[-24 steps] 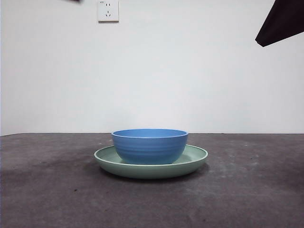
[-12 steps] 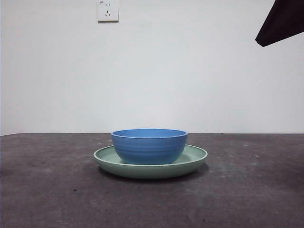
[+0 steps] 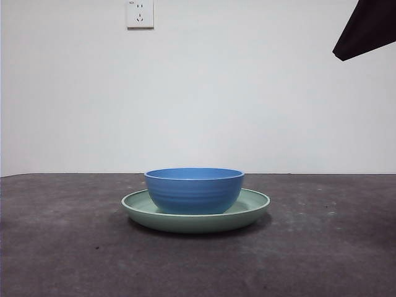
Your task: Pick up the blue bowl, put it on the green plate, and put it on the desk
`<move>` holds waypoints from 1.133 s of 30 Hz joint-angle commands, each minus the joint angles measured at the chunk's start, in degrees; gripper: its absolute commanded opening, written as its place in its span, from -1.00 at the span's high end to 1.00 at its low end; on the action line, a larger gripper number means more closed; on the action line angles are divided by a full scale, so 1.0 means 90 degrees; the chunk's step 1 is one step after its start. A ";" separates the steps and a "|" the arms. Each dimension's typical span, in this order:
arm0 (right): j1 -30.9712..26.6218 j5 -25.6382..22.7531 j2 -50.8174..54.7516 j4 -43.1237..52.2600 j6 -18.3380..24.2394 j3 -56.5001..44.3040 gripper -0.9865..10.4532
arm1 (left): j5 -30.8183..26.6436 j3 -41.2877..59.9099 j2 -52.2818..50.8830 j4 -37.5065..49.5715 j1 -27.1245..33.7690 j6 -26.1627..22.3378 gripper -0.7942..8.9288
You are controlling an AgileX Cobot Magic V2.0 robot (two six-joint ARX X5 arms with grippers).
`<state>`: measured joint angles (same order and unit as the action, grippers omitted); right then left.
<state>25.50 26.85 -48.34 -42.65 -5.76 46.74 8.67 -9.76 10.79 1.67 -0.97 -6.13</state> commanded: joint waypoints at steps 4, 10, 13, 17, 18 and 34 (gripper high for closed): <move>0.0044 0.0012 -0.0027 0.0051 0.0051 0.0051 0.81 | -0.0039 0.0512 -0.0389 -0.0121 0.0029 -0.0027 0.82; 0.0044 0.0015 -0.0027 0.0051 0.0051 0.0051 0.81 | -0.0039 0.0801 -0.0699 -0.0423 0.0029 -0.0010 0.82; 0.0044 0.0012 -0.0027 0.0051 0.0051 0.0051 0.81 | -0.0039 0.0840 -0.0843 -0.0680 0.0029 -0.0012 0.82; 0.0044 0.0012 -0.0027 0.0051 0.0051 0.0051 0.81 | -0.0039 0.0979 -0.1110 -0.0913 0.0029 -0.0005 0.82; 0.0044 0.0012 -0.0027 0.0051 0.0051 0.0051 0.81 | -0.0036 0.1013 -0.1183 -0.0979 0.0029 -0.0002 0.82; 0.0044 0.0015 -0.0027 0.0058 0.0051 0.0051 0.81 | -0.0034 0.1010 -0.1178 -0.1336 0.0029 0.0100 0.82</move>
<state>25.50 26.85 -48.34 -42.63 -5.76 46.74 8.62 -1.87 0.21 -9.89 -0.86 -5.58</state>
